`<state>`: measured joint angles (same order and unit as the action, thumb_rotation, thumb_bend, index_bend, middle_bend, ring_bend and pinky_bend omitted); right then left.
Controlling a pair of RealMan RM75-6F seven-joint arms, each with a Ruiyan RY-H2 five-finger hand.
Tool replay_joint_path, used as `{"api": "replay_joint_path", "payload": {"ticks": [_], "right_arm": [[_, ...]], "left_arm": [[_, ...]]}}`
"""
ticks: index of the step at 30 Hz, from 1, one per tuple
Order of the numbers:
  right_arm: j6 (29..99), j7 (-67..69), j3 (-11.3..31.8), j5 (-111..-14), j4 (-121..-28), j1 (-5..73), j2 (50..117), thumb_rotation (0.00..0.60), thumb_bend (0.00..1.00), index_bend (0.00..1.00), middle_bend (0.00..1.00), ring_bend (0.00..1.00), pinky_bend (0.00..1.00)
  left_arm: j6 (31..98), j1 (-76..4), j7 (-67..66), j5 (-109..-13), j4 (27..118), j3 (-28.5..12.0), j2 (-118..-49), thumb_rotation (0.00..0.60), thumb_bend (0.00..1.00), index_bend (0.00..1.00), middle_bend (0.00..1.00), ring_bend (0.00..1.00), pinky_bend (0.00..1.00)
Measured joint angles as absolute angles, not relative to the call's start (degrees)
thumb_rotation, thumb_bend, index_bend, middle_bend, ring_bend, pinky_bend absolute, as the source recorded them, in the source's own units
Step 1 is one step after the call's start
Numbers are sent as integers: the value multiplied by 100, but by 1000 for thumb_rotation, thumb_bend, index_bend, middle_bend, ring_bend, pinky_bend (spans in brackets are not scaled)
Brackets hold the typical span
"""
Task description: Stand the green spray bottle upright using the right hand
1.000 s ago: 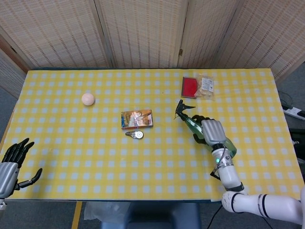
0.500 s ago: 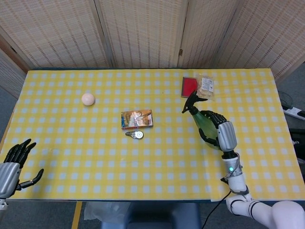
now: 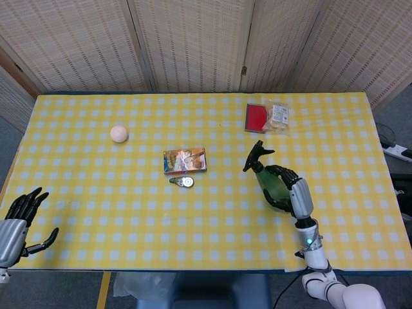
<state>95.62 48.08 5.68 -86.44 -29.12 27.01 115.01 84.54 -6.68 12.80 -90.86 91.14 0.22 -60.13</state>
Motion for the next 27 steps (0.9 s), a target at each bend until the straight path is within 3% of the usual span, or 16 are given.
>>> {"api": "replay_joint_path", "payload": {"ticks": [8,15,27], "right_arm": [[9714,5192,502,-8742,-2645,2392,11520,600,431,513,540,534,378],[9901,5256,324,-8941,-2467,2190,11469,600,431,388,427,420,256],[10052,5393,296,-8979,-2371,1875,11384,600,431,337,382,385,215]], "left_arm": [[8444,-670,1299,-9073,9137,22,-5997,228,386,3,2,0,0],[8439,-672,1283,-9067,9145,19,-5998,227,380,9,2,0,0],[8486,-660,1317,-9093,9143,18,-5992,229,377,18,3,0,0]]}}
